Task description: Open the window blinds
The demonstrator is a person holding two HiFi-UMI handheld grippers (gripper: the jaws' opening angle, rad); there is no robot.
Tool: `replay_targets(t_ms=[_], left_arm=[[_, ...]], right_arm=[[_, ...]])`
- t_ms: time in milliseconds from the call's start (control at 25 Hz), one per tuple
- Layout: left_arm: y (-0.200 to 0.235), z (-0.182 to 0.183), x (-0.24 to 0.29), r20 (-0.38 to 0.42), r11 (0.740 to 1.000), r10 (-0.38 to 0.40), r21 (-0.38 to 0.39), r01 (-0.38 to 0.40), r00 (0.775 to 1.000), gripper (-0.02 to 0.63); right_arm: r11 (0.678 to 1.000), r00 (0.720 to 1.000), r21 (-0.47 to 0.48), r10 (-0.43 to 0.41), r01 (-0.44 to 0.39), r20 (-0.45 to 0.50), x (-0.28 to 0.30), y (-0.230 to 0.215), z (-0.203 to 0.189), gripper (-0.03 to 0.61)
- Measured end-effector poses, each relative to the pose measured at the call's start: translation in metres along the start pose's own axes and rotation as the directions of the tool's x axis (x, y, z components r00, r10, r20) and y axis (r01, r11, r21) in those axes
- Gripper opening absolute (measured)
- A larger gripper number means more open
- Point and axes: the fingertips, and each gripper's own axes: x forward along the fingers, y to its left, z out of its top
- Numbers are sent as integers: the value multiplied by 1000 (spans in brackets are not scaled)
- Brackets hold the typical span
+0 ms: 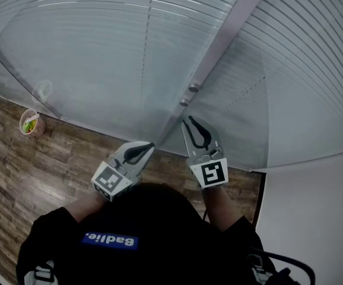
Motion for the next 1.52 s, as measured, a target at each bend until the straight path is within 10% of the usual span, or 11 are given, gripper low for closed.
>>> replay_targets(t_ms=[840,1160,1520], left_arm=[[3,-4,-26,3,1000,11,8,-11,1000,0],[7,-6,-35,-1,1000,15,17,-15,1000,0],[11,-8,-45,-12,999,27,20,-27,1000,0]], right_arm=[[910,974,-413,-123,34,-192,31,-24,-8,97],[802,948,-595,-220,43,-229,40,-41,-12,100],[596,923,-803,-300,-15,-240,52,-51,-19,98]])
